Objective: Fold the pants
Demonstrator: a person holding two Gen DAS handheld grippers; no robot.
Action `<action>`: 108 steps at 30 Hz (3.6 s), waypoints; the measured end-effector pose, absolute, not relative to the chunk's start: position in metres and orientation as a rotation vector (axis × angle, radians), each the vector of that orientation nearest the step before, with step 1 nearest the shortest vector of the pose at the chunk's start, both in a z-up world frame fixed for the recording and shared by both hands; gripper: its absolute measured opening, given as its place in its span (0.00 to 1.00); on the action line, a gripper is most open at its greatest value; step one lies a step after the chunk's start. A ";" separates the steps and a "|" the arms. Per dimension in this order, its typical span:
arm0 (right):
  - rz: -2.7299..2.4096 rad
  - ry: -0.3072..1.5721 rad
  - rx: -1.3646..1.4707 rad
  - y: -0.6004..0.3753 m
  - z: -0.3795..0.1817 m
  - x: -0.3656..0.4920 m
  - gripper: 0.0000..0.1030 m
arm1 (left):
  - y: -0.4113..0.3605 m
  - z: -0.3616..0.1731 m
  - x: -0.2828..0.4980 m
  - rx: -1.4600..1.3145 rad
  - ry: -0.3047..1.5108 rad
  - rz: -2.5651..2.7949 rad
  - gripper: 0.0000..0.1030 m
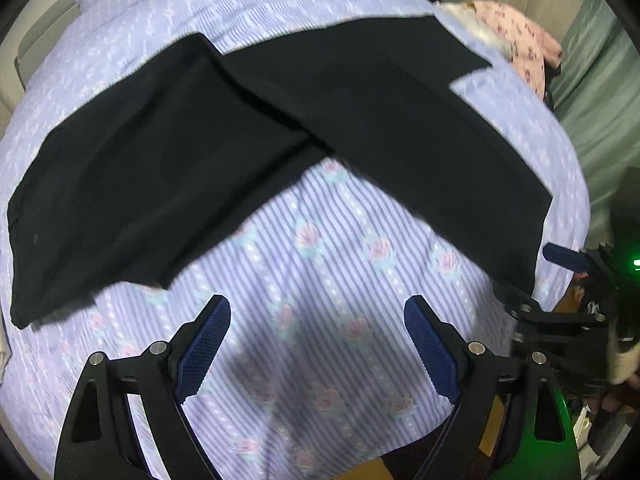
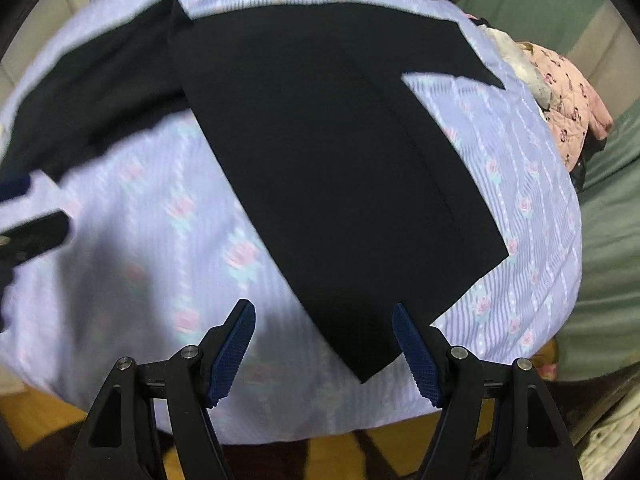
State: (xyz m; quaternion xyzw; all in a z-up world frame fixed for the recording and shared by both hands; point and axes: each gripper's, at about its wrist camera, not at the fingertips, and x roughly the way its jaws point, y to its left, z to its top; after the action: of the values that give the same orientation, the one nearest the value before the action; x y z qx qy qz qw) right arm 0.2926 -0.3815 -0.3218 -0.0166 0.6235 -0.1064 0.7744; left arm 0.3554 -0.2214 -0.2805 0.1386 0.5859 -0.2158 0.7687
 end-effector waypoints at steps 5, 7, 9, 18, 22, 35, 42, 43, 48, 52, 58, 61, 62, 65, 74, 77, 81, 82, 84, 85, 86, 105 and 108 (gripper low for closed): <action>-0.264 1.372 -0.149 -0.386 -0.358 0.298 0.69 | -0.239 -0.290 0.347 0.347 1.282 -0.468 0.86; -0.258 1.380 -0.145 -0.391 -0.367 0.301 0.60 | -0.245 -0.292 0.347 0.363 1.279 -0.468 0.86; -0.230 1.387 -0.113 -0.397 -0.368 0.305 0.50 | -0.252 -0.292 0.352 0.367 1.282 -0.467 0.86; -0.241 1.214 -0.049 -0.450 -0.287 0.329 0.06 | -0.274 -0.267 0.391 0.355 1.230 -0.440 0.86; -0.322 1.051 -0.097 -0.501 -0.230 0.378 0.06 | -0.289 -0.243 0.414 0.315 1.166 -0.414 0.86; -0.367 0.949 -0.114 -0.603 -0.210 0.582 0.06 | -0.367 -0.204 0.540 0.207 1.019 -0.346 0.86; -0.323 1.062 -0.190 -0.617 -0.276 0.656 0.07 | -0.401 -0.222 0.570 0.235 1.018 -0.307 0.86; -0.310 1.082 -0.191 -0.619 -0.284 0.663 0.12 | -0.404 -0.225 0.572 0.243 1.020 -0.302 0.86; -0.374 1.028 -0.113 -0.646 -0.275 0.656 0.63 | -0.409 -0.231 0.575 0.257 1.031 -0.277 0.86; -0.458 0.936 -0.053 -0.678 -0.252 0.614 0.64 | -0.413 -0.230 0.573 0.242 1.033 -0.275 0.86; -0.366 0.960 0.226 -0.704 -0.266 0.550 0.62 | -0.434 -0.240 0.570 0.277 1.020 -0.308 0.86; -0.335 0.988 0.281 -0.697 -0.288 0.537 0.53 | -0.446 -0.249 0.570 0.308 1.029 -0.324 0.86; -0.323 1.000 0.298 -0.696 -0.296 0.537 0.51 | -0.450 -0.250 0.570 0.315 1.032 -0.329 0.86; -0.307 1.018 0.382 -0.699 -0.317 0.540 0.46 | -0.458 -0.252 0.569 0.327 1.029 -0.345 0.86; -0.312 1.121 0.573 -0.706 -0.364 0.552 0.32 | -0.467 -0.251 0.563 0.326 1.034 -0.357 0.86; -0.329 1.108 0.543 -0.702 -0.356 0.551 0.04 | -0.463 -0.250 0.559 0.321 1.039 -0.365 0.86; -0.359 1.019 0.518 -0.694 -0.318 0.521 0.03 | -0.451 -0.246 0.550 0.293 1.051 -0.358 0.86; -0.371 1.026 0.511 -0.692 -0.315 0.515 0.03 | -0.448 -0.245 0.549 0.285 1.058 -0.356 0.86; -0.387 1.066 0.491 -0.689 -0.320 0.510 0.03 | -0.442 -0.244 0.545 0.274 1.066 -0.349 0.86; -0.398 1.084 0.469 -0.689 -0.323 0.512 0.03 | -0.440 -0.244 0.543 0.275 1.067 -0.344 0.86; -0.421 1.108 0.458 -0.689 -0.326 0.513 0.05 | -0.437 -0.242 0.541 0.274 1.066 -0.339 0.86; -0.140 0.940 0.080 -0.401 -0.158 0.441 0.55 | -0.194 -0.144 0.462 0.140 0.911 -0.253 0.88; -0.045 0.941 0.076 -0.339 -0.153 0.444 0.56 | -0.130 -0.139 0.450 0.116 0.906 -0.226 0.88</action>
State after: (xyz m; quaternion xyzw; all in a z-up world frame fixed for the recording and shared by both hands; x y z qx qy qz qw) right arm 0.4435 -0.3390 -0.1526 0.0364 0.4533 -0.0215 0.8904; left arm 0.4503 -0.1297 -0.1386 0.0557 0.4366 -0.1089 0.8913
